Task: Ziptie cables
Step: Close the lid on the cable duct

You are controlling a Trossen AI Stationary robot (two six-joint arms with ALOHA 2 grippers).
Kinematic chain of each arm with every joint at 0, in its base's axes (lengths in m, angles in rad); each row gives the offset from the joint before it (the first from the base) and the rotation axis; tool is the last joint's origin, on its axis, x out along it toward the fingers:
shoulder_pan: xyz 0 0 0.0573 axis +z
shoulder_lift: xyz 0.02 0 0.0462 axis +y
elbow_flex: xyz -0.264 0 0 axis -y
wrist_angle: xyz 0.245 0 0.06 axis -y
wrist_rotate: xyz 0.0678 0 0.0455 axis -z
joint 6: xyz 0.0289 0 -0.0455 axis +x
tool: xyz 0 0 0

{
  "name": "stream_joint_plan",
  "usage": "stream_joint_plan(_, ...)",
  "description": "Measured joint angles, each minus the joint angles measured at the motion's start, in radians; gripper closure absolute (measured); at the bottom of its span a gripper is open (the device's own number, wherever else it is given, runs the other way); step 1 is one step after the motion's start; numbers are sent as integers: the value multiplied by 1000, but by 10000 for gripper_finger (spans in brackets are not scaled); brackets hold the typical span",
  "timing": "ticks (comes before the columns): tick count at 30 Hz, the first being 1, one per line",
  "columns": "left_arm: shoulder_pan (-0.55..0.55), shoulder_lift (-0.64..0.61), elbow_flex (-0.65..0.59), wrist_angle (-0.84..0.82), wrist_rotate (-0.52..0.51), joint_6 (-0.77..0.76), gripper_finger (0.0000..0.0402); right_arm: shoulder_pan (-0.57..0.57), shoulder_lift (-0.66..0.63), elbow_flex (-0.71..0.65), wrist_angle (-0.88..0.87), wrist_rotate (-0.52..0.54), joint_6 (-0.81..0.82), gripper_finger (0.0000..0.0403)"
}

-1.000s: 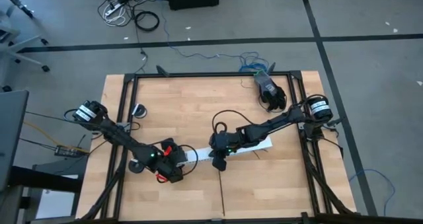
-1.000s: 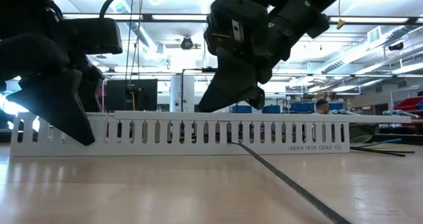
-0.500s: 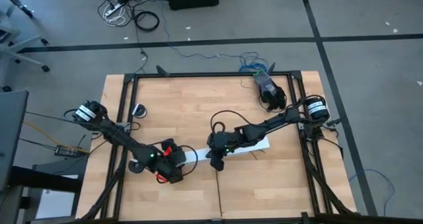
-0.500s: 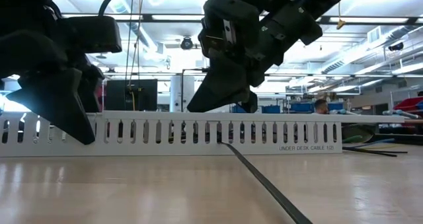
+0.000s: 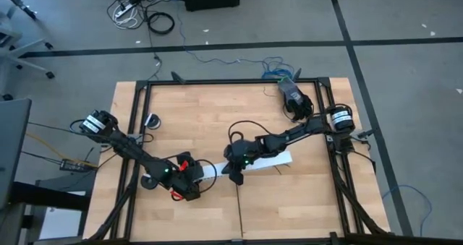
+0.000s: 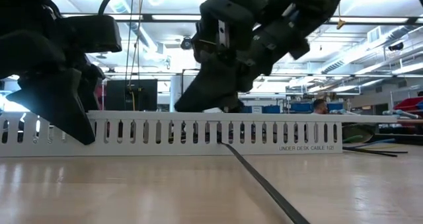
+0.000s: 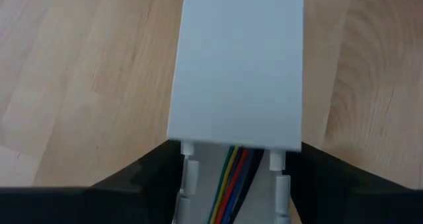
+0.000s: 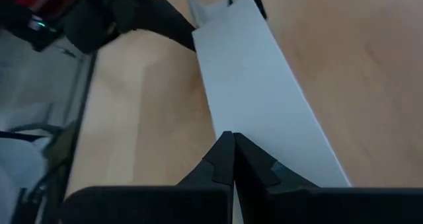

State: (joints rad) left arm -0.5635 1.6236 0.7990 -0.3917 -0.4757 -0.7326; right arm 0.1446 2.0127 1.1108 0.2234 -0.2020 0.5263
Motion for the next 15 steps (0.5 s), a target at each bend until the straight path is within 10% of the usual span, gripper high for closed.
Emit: stream_joint_plan(15,-9,-42,-5,-11,29,26,136,-19,31,4,25,-36,18,403)
